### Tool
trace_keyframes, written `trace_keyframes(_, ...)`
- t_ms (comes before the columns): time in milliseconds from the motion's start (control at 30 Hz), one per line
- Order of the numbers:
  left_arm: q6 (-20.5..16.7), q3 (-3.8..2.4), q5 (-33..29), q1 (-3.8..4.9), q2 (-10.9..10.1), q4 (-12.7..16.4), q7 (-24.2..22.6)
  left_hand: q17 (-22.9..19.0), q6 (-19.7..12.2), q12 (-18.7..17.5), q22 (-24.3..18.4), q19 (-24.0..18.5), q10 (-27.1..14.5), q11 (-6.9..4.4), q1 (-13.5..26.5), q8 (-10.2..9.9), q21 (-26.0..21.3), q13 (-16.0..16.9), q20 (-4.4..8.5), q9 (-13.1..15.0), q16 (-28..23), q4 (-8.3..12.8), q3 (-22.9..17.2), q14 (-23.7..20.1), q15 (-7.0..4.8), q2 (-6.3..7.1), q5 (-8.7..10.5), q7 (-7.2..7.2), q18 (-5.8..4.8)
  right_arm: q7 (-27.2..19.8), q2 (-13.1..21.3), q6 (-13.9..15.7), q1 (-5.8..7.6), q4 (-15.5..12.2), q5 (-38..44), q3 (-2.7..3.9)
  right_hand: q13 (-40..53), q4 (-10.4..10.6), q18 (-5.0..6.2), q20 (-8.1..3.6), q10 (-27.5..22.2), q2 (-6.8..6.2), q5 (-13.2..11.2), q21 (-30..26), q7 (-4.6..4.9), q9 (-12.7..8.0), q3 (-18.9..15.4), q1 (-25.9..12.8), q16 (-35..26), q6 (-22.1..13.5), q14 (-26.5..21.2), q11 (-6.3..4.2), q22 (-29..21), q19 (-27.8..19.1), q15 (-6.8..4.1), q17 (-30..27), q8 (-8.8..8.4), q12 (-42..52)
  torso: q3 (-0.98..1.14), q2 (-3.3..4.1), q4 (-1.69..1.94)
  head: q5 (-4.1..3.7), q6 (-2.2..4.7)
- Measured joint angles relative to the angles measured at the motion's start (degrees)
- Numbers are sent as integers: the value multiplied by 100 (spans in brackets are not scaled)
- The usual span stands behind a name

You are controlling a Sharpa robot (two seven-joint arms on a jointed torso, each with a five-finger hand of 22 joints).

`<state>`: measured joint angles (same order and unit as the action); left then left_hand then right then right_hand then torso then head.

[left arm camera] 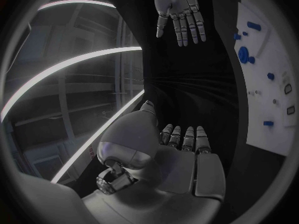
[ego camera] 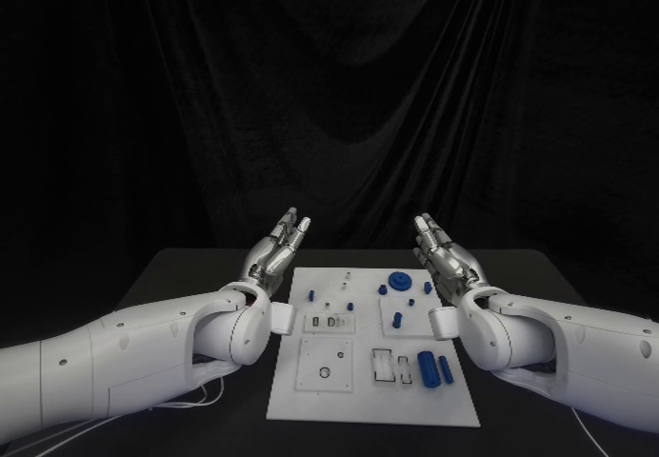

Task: Assemble the parts on the task board

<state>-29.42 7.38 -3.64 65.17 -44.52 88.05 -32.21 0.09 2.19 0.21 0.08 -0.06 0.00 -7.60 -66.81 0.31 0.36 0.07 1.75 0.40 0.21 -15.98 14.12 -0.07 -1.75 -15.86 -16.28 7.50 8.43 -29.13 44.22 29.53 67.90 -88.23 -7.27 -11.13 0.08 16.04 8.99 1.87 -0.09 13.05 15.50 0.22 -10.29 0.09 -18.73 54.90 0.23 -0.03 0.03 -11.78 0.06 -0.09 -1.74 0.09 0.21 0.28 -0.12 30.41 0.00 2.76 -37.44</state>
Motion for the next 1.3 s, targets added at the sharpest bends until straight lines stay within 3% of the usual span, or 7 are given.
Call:
trace_keyframes(233, 1207, 336, -286, 263, 20, -91, -360, 1, 59, 0, 0, 2, 2, 110, -224, 0, 0, 1, -133, 8, 0, -63, 63, 0, 1, -46, -67, 121, 137, 90, -14, -841, 221, 53, -418, -287, 0, 56, 0, 296, 15, -103, 69, 0, 0, -1, -55, 364, 0, 0, 0, 32, 0, 10, 0, 0, 0, 0, -1, -2, -1, 1, -1)
trace_keyframes(433, 1883, 461, -453, 363, 26, -128, -508, 0, 59, 0, 1, 8, 1, 208, -224, 0, 0, 2, -306, 15, 0, -79, 79, 0, 1, -46, -67, 121, 136, 130, -16, -1141, 246, 61, -575, -308, 0, 48, -1, 409, 11, -182, 69, 0, 4, -3, -41, 569, 0, 0, 0, 411, 1, 3, 0, 0, 0, 0, -1, -2, -1, 1, -1)
trace_keyframes(533, 2159, 480, -488, 378, 45, -192, -557, -2, 59, 0, 1, 9, -2, 245, -224, 0, 0, 2, -344, 15, 0, -78, 79, 0, 1, -46, -67, 121, 136, 139, 3, -1260, 243, 77, -593, -309, 0, 56, 2, 514, 15, -231, 69, 0, 182, -4, -6, 652, 0, 13, 0, 492, 1, 0, 17, 0, 0, 0, 1, -2, -1, 1, -23)
trace_keyframes(700, 2541, 482, -333, 343, 44, -463, -604, -4, 95, 0, 1, 10, 0, 373, -251, 0, 0, 3, -445, 22, 0, -78, 78, 0, 1, -73, -67, 85, 135, 136, 175, -1666, 227, 259, -387, -309, 0, -17, 90, 779, 10, -318, 69, 0, 187, -4, 131, 997, 0, 19, -1, 796, 4, 25, 402, 0, 0, 0, 11, -9, -16, 37, -207)
trace_keyframes(933, 2738, 484, -163, 288, 54, -529, -634, -4, 319, 0, 1, 11, 0, 578, -618, 69, 0, 0, -568, 59, 0, -68, -29, 21, 26, -50, -66, -184, 135, 148, 175, -2184, 223, 316, -108, -309, 0, -320, 89, 1187, 8, -455, 69, 206, 194, -3, 302, 1512, 0, 16, -2, 917, 142, 329, 824, 0, 0, 0, 16, -5, -15, 54, -331)
trace_keyframes(1167, 2685, 484, 118, 264, 16, -634, -643, -4, 563, 0, 1, 11, 138, 714, -1071, 131, 0, 47, -650, 88, 0, -61, -50, -1, 125, 31, -66, -300, 134, 187, 301, -2520, 264, 403, 204, -313, 52, -938, 87, 1450, 69, -401, 69, 1114, 637, 71, 417, 1999, 428, 266, 761, 1443, 511, 2189, 1203, 252, 105, 139, 18, 3, -23, 57, -582)
trace_keyframes(1300, 2587, 484, 444, 263, -94, -663, -647, -3, 667, 25, 1, 9, 215, 749, -1197, 131, 0, 68, -691, 95, 0, -79, -32, 20, 146, 38, -66, -298, 134, 233, 383, -2593, 421, 415, 345, -317, 278, -1192, 87, 1394, 538, -353, 69, 2166, 963, 150, 460, 2441, 1784, 592, 3142, 1907, 950, 4094, 1197, 791, 301, 1038, 19, 2, -24, 38, -737)
